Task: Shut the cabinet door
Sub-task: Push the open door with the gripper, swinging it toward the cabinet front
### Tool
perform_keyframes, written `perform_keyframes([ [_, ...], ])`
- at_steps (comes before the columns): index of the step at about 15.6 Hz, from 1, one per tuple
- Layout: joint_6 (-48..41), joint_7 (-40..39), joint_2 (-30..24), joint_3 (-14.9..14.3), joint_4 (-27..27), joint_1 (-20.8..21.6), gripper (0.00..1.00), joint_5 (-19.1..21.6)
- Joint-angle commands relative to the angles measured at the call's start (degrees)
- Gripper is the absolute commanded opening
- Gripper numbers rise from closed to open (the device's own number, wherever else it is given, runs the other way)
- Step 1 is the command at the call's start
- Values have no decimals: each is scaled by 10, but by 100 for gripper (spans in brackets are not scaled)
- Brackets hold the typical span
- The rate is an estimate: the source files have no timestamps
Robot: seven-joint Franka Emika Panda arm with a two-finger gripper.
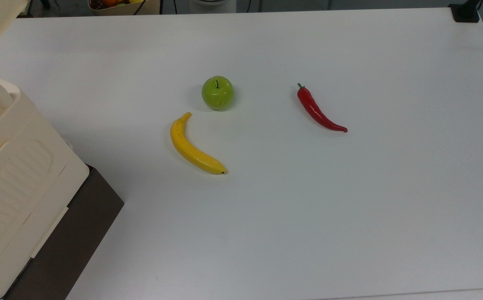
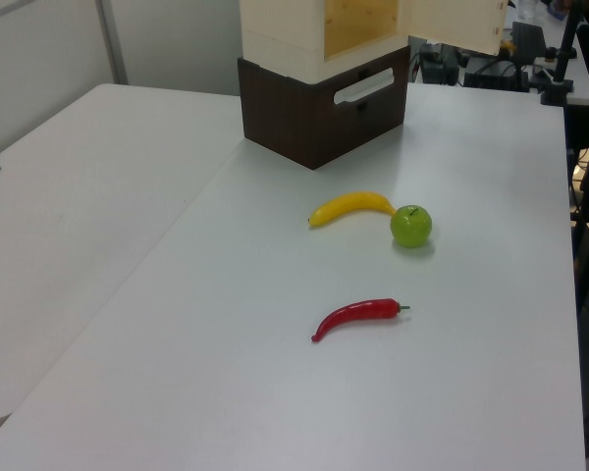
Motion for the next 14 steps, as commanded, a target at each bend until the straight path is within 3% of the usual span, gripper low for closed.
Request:
perform_keyframes([
  [1, 11, 5, -6, 6, -11, 5, 0, 49],
  [7, 23, 24, 9, 8, -11, 64, 0, 55],
  [14, 137, 83, 44, 12, -21, 119, 0, 57],
])
